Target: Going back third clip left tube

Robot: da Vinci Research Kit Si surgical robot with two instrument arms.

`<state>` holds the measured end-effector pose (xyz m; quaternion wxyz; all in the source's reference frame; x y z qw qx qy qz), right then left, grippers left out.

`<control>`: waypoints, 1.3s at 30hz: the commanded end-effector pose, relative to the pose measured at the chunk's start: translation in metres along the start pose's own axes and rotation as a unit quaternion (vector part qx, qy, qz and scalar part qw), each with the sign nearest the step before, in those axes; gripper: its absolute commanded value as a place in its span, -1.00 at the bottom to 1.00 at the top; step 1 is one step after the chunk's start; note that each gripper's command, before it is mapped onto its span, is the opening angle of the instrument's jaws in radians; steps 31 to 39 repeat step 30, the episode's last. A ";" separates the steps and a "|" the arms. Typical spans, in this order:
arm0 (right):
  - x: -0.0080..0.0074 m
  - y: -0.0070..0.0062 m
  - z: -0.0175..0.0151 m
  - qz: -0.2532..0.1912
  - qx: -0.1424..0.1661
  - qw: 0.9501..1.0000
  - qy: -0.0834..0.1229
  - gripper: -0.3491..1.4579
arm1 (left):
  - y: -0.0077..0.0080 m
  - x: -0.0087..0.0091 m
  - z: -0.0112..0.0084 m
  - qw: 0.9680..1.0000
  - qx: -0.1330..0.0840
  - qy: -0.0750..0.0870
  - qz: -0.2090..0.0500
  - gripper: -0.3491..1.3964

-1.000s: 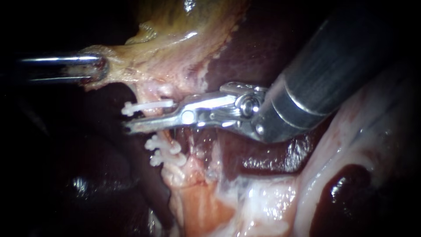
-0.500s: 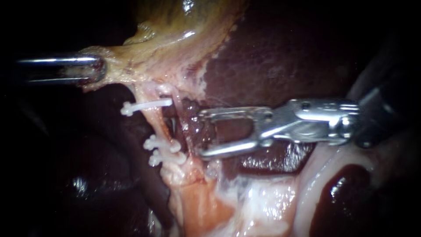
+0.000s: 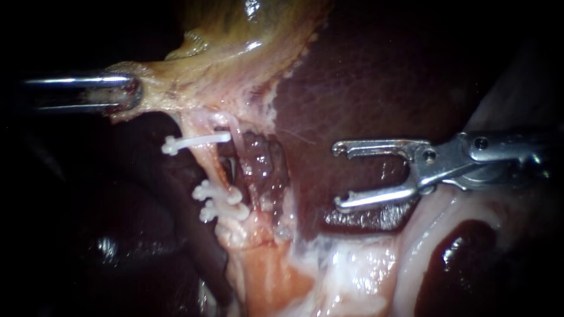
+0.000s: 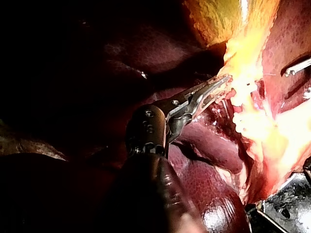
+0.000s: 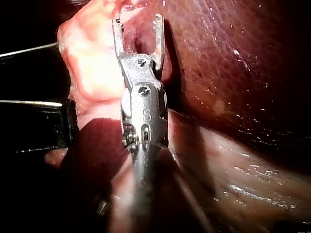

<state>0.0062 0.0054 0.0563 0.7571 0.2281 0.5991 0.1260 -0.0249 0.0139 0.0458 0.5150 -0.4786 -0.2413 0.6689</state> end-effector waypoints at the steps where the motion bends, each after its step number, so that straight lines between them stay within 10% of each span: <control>1: 0.0000 0.0000 -0.0001 0.000 0.002 1.000 0.000 -0.06 | -0.0001 -0.0001 0.0002 1.000 0.001 0.000 0.000 -1.00; 19: 0.0000 -0.0004 -0.0006 -0.001 0.007 1.000 0.000 -0.06 | -0.0023 -0.0022 0.0069 1.000 -0.003 0.004 0.007 -1.00; 39: 0.0007 -0.0006 -0.0006 0.001 0.007 1.000 0.001 -0.06 | -0.0022 -0.0025 0.0073 1.000 -0.004 0.000 0.008 -1.00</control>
